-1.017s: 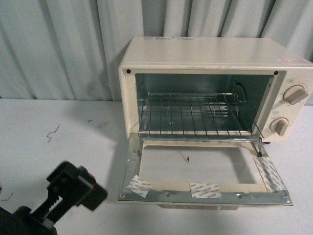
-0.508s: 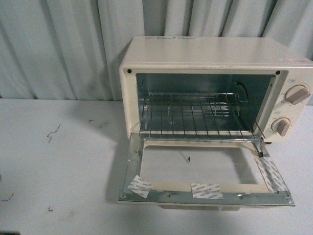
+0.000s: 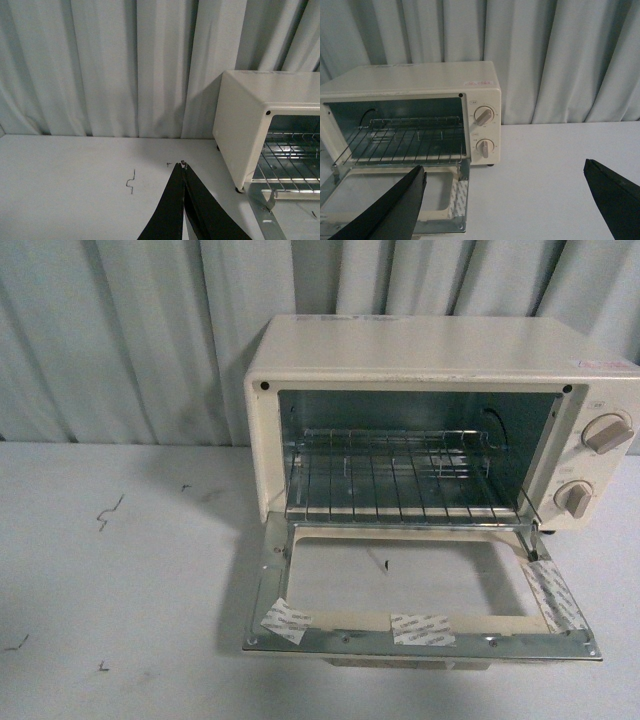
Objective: Open oven
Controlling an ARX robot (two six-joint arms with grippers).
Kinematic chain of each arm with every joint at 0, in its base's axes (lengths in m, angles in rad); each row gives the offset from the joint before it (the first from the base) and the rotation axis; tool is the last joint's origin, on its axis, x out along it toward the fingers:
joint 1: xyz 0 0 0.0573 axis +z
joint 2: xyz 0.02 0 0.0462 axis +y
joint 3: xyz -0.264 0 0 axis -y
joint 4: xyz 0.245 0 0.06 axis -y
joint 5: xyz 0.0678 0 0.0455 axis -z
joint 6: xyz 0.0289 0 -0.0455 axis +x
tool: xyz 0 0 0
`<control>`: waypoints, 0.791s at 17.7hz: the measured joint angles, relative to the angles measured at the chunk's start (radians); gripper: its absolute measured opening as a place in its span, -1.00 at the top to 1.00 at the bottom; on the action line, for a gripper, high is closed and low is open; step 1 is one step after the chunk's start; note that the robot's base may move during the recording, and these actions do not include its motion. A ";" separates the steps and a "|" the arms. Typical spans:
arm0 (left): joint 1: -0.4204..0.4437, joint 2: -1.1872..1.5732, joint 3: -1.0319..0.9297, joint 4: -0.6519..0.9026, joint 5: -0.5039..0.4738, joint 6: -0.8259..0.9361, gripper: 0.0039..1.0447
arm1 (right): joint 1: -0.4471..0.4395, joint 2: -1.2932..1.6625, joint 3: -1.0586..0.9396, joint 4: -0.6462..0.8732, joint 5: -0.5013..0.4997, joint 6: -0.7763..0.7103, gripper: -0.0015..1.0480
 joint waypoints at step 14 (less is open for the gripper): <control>0.178 -0.898 0.016 -0.959 0.179 0.001 0.97 | 0.000 0.000 0.000 0.000 0.000 0.000 -0.87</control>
